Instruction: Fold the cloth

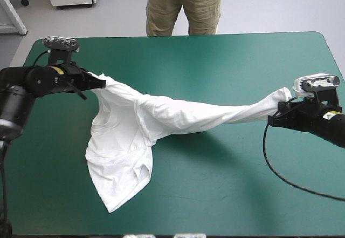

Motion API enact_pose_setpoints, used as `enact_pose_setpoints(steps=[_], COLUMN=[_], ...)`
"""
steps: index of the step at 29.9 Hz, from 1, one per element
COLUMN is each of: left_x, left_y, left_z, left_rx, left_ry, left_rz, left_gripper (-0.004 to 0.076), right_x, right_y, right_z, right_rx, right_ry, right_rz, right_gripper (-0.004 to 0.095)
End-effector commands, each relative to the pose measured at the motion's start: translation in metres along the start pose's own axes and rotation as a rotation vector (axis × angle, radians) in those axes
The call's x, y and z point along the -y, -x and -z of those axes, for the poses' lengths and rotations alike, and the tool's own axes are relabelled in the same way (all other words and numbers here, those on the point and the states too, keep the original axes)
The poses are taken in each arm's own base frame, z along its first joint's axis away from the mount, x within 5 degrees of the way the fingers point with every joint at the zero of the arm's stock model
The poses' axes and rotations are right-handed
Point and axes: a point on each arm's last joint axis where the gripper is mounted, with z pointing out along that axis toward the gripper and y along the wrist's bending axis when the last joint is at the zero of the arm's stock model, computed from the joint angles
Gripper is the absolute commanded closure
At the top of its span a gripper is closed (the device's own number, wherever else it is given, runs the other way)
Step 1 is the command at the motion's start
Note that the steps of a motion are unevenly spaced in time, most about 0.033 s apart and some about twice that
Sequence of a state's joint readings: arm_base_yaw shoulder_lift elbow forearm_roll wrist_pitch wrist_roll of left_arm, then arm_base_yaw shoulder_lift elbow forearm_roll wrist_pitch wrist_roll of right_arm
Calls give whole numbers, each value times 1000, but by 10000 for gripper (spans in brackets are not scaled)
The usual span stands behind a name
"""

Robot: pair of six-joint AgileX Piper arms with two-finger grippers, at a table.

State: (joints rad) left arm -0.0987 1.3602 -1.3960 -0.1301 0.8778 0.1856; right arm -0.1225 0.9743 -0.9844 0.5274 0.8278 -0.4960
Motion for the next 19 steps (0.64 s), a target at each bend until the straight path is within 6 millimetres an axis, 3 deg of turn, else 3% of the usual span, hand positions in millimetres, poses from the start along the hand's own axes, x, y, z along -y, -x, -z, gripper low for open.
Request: enact_pose_setpoints(steps=[1,7,12,15,19], left_x=[-7,-14,-18,-19,-18], left_y=[20,21,14,7,-1], left_z=[-39,-115,-156,-171,-181], left_rx=[146,196,203,168,106], left_ry=[17,6,9,4,-8], left_rz=[31,131,193,212,213], left_gripper=[733,733,731,697,538], right_x=[23,61,79,87,92], right_y=[10,15,16,16,21], right_z=[-35,-102,-143,-162,-173], right_rx=[59,56,-8,-40,-35], right_ry=[-78,-186,-195,-191,-198], right_rz=[-26,-57,-49,-55,-56], right_gripper=[925,925,895,779,563])
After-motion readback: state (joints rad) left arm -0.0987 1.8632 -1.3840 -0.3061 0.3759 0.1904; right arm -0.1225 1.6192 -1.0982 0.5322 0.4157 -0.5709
